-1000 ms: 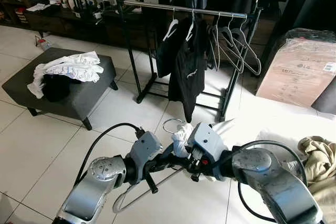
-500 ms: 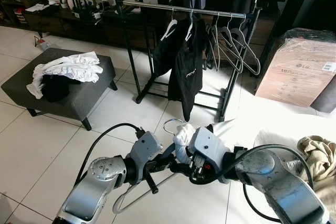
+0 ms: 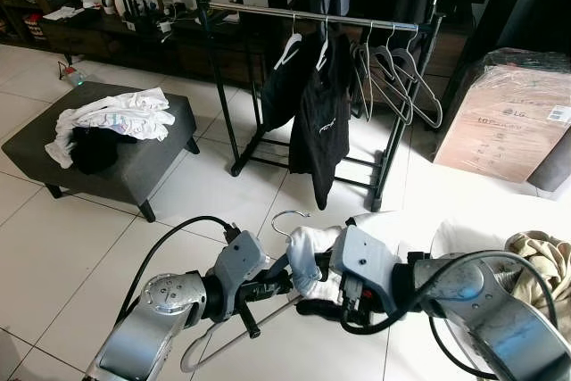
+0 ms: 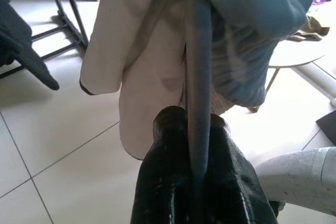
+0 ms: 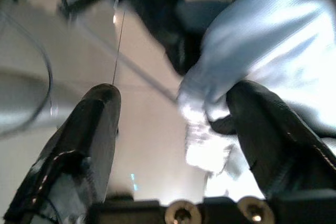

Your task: Hang hanger

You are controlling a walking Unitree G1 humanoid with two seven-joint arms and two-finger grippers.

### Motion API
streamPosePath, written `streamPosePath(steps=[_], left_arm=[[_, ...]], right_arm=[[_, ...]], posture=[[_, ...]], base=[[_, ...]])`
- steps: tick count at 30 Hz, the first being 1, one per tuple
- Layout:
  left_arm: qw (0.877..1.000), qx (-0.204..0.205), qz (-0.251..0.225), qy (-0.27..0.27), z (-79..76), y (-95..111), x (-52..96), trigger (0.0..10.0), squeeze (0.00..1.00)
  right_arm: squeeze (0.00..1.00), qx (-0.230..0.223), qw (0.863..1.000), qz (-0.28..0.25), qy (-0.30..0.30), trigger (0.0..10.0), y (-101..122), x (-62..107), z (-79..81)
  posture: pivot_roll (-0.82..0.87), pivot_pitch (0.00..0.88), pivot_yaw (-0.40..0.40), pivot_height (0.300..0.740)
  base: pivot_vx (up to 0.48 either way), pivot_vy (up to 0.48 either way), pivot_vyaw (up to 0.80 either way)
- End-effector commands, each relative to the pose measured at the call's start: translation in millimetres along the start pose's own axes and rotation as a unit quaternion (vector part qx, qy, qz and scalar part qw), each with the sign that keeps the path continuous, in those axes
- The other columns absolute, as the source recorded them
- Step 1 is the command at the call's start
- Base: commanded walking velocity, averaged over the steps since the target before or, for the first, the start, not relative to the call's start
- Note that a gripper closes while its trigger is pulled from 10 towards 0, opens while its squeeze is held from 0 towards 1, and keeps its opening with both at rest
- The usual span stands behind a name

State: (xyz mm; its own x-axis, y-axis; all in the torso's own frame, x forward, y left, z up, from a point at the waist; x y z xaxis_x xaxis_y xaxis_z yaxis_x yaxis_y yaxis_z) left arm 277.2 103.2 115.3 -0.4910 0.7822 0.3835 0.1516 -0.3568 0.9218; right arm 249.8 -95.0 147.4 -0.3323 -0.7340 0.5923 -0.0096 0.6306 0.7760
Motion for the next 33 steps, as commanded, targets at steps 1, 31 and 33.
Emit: streamPosePath(steps=[1, 31, 33], left_arm=[[1.000, -0.003, -0.011, -0.004, -1.1, 3, 1.2, 10.0, 0.00], [0.981, -0.087, 0.029, -0.171, -13.3, -37, 48.6, 10.0, 0.00], [0.978, -0.106, 0.024, -0.177, -10.6, -37, 49.0, 10.0, 0.00]], right_arm=[[1.00, 0.017, 1.000, 0.006, 0.011, 10.0, -1, -2.3, 6.9], [0.00, 0.069, 0.986, 0.144, -0.043, 10.0, -61, 59.9, -44.1], [0.00, 0.079, 0.984, 0.159, -0.026, 10.0, -65, 62.1, -43.2]], posture=[[-0.09, 0.130, -0.008, 0.740], [-0.11, 0.132, -0.027, 0.740], [-0.11, 0.134, -0.024, 0.740]], base=[[0.000, 0.000, 0.00], [0.000, 0.000, 0.00], [0.000, 0.000, 0.00]])
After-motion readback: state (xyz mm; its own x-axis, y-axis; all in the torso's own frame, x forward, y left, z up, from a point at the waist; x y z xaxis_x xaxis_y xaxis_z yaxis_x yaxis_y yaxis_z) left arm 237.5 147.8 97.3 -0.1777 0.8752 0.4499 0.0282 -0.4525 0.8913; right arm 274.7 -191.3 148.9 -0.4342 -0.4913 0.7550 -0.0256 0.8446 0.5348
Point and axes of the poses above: a point about 5 cm out from each wrist's last joint towards the gripper, its own x axis pointing back from the gripper into the wrist, its own y axis along the axis of the wrist's last joint, z = x × y, the point moved 2 cm from there along -x, pointing out of the wrist towards the gripper, and after that the axes turned 2 degrees about x, right-handed, at the moved point
